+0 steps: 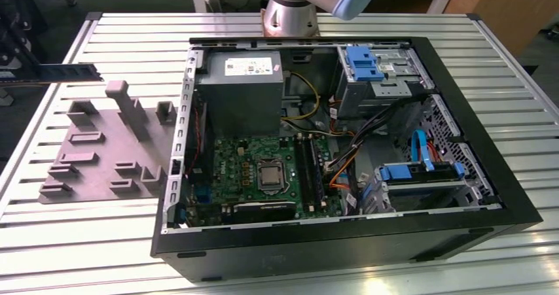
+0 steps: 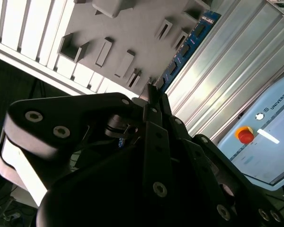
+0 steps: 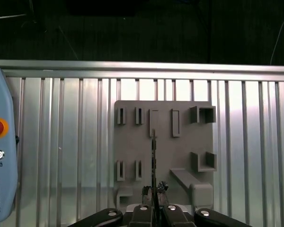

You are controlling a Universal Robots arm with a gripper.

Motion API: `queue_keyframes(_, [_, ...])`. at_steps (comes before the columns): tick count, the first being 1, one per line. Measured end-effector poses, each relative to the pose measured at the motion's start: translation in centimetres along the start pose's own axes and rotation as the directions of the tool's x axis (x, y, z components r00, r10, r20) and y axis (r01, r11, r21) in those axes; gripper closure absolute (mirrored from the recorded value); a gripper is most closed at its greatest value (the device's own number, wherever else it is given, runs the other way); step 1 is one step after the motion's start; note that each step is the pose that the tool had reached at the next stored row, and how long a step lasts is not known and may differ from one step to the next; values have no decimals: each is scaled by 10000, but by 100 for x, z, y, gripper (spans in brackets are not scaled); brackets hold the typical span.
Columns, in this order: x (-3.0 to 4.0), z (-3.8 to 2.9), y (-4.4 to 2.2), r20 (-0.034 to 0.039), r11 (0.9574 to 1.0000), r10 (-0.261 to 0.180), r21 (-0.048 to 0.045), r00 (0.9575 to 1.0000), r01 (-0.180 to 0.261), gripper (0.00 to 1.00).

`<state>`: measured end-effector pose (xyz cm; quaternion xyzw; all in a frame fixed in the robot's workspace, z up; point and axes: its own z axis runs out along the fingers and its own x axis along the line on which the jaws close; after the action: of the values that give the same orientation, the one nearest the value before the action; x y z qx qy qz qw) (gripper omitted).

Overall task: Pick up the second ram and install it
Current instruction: 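Pick up the second ram and move it above second insertion slot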

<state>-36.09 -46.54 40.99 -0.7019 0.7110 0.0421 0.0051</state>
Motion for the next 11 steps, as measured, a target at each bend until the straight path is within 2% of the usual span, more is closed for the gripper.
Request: queue_keyframes(11, [-2,-6,-116,-1,10000,0,-1,10000,0,86])
